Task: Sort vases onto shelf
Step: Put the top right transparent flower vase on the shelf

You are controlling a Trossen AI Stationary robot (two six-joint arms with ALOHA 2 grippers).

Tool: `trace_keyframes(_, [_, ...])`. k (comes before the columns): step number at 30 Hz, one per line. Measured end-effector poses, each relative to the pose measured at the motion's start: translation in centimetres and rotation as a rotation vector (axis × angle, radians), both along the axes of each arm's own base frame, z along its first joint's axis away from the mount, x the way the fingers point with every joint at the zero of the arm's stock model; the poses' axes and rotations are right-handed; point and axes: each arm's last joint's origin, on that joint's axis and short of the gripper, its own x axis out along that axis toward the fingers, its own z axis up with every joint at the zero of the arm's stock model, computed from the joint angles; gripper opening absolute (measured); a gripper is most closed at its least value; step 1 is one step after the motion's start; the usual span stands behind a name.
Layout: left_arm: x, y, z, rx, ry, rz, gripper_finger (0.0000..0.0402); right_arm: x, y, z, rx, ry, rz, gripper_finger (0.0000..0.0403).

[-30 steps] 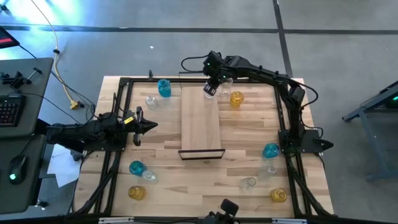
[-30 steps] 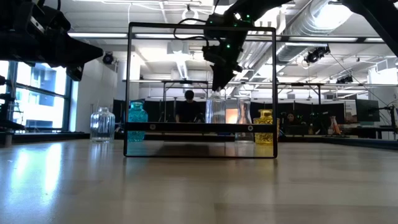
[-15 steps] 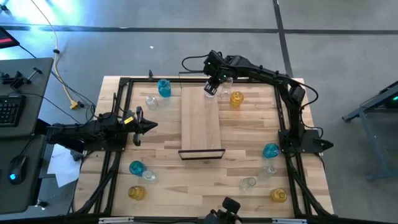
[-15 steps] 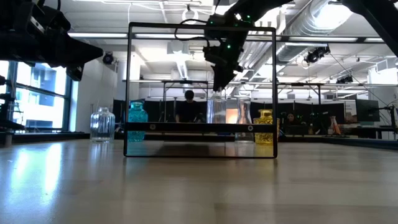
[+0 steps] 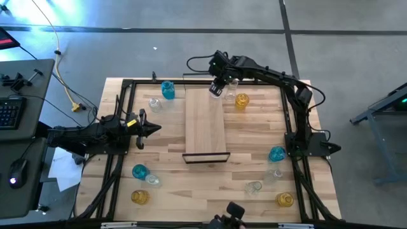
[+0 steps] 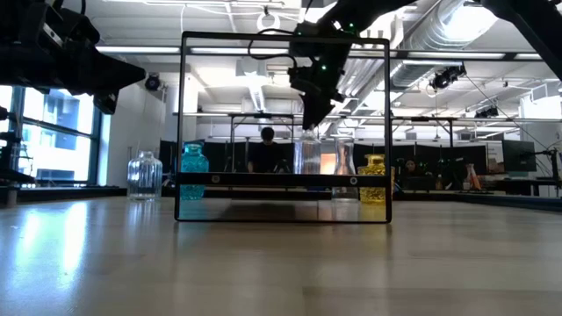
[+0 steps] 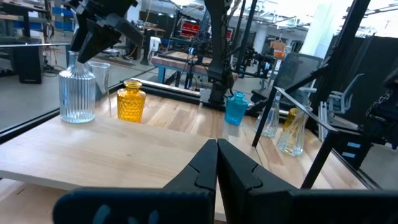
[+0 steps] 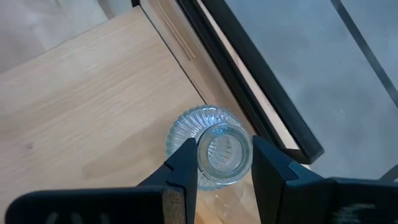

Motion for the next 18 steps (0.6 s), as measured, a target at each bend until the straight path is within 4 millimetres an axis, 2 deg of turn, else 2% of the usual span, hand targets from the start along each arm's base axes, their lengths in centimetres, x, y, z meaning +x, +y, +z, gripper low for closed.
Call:
trace_keyframes(12, [0.00, 0.00, 0.00, 0.000, 0.000, 0.000, 0.0001, 0.04, 0.05, 0.00, 0.011, -0.008, 0.005, 0.0086])
trace_keyframes(18, [0.00, 0.00, -0.01, 0.000, 0.000, 0.000, 0.0001, 0.03, 0.05, -0.11, 0.012, -0.002, -0.001, 0.0138])
